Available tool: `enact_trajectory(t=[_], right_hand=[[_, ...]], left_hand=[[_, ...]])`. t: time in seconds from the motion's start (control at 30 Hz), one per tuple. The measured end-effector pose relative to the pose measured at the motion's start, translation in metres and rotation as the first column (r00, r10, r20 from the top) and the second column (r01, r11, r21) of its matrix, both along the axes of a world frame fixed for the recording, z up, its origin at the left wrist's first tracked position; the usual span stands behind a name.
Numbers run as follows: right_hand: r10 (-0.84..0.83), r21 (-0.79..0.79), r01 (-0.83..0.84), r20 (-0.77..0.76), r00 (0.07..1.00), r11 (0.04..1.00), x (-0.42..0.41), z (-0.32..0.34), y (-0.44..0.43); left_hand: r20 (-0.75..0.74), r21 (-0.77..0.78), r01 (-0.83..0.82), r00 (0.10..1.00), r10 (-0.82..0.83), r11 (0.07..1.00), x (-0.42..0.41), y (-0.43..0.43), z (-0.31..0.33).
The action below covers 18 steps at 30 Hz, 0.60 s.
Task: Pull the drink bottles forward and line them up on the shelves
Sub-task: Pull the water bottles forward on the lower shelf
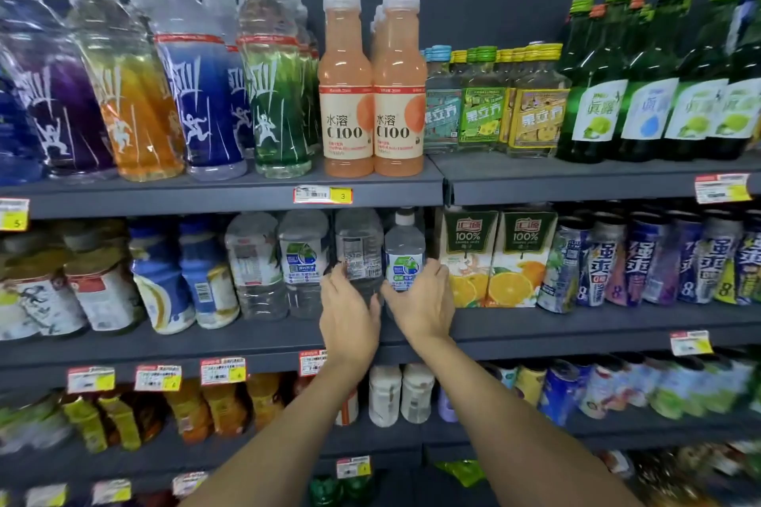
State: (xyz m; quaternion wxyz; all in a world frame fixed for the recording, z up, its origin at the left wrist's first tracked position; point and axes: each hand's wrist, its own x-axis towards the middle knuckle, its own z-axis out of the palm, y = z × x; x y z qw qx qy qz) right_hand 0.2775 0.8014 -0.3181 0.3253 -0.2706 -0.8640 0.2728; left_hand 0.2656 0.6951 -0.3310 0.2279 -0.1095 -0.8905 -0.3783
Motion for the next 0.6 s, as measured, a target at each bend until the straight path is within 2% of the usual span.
enact_trajectory(t=[0.2,0.47,0.6], right_hand=[[0.065,0.074,-0.061,-0.045,0.997,0.995,0.031,-0.006,0.030],[0.146,0.076,-0.140,-0.070,0.987,0.987,0.047,-0.013,0.055],[0.169,0.034,-0.168,-0.049,0.984,0.985,0.047,-0.017,0.057]], left_hand=[[0.176,0.079,-0.237,0.959,0.221,0.968,0.010,0.039,-0.009],[0.262,0.140,-0.461,0.871,0.416,0.876,-0.008,0.073,0.002],[0.292,0.118,-0.519,0.833,0.470,0.847,-0.019,0.074,0.000]])
